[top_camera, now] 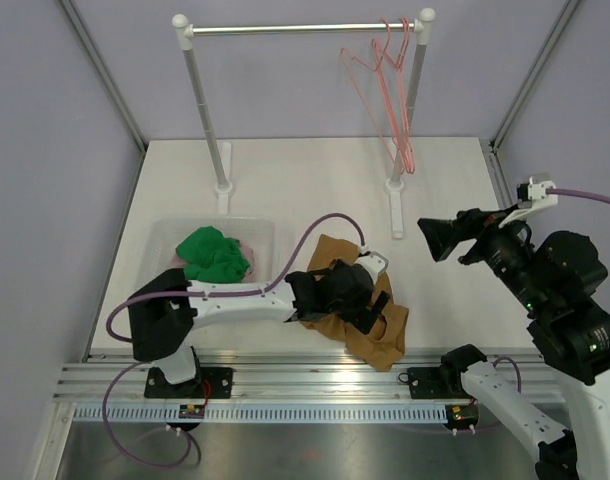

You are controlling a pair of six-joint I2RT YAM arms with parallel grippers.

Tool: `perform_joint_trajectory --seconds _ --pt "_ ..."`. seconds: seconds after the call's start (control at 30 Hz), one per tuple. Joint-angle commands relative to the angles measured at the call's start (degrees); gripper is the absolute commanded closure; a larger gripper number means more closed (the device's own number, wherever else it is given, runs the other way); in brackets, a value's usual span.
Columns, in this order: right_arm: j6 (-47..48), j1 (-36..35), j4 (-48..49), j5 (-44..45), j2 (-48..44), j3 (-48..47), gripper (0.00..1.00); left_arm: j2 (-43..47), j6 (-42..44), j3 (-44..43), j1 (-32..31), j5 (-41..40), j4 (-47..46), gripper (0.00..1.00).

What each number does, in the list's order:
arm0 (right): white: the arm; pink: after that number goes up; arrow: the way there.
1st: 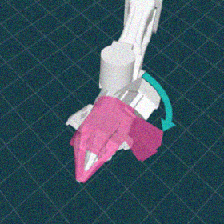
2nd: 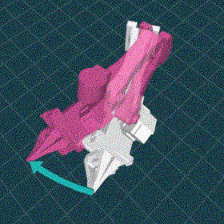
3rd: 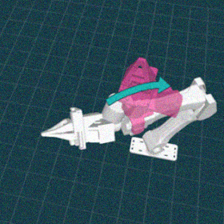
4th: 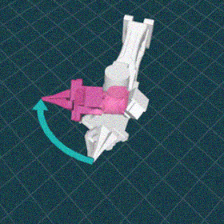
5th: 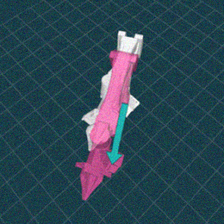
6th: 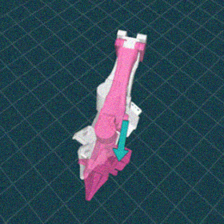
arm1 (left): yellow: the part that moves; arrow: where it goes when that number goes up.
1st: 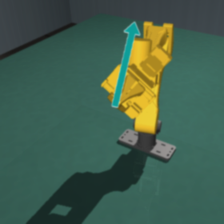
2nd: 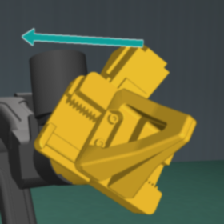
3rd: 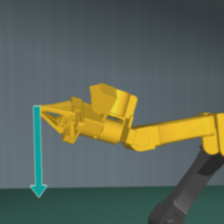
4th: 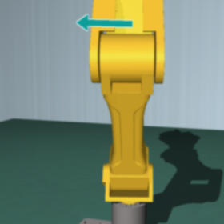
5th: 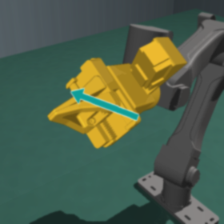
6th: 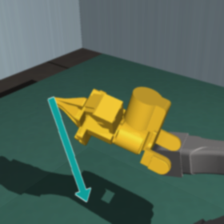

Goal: Remove the tank top from the hanger

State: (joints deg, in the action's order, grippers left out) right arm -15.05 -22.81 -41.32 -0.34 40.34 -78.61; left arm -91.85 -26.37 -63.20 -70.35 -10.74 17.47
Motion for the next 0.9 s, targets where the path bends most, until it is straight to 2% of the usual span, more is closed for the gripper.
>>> perform_joint_trajectory --seconds 0.0,0.17,0.23,0.27,0.3,0.37,0.4,0.63,0.87 --pt "-1.91 0.22 2.39 -8.52 -2.89 5.04 0.0 -6.12 -1.4 -5.25 -0.84 2.13 -4.21 0.01" --pt "-1.48 0.22 0.54 -12.4 -6.23 5.22 0.0 -17.01 -2.72 -9.74 -1.28 1.52 -0.96 0.01" --pt "-1.3 0.31 -0.25 -12.76 -6.85 4.61 0.01 -19.14 -2.9 -11.24 -1.55 0.38 1.42 0.1" --pt "-1.3 0.22 -0.34 -12.93 -7.46 4.52 0.0 -20.11 -2.9 -11.24 -1.72 0.46 1.77 0.18" --pt "-1.13 0.22 -0.25 -13.28 -7.81 4.52 0.0 -20.29 -2.9 -11.16 -1.81 0.63 1.6 0.39" --pt "-1.04 0.22 0.19 -13.98 -8.87 4.69 0.0 -19.25 -2.9 -10.98 -1.9 0.29 2.03 0.71" --pt "-0.77 0.22 0.45 -14.07 -9.05 4.87 0.01 -18.54 -2.9 -10.98 -1.99 -0.33 2.47 0.98" --pt "0.11 0.31 -0.16 -12.93 -9.75 4.52 0.01 -4.84 0.43 -14.22 -0.85 -14.01 10.11 1.0" --pt "0.19 0.22 -0.08 -12.4 -9.84 4.52 0.0 8.79 5.18 -21.52 4.95 -19.66 19.59 1.0"
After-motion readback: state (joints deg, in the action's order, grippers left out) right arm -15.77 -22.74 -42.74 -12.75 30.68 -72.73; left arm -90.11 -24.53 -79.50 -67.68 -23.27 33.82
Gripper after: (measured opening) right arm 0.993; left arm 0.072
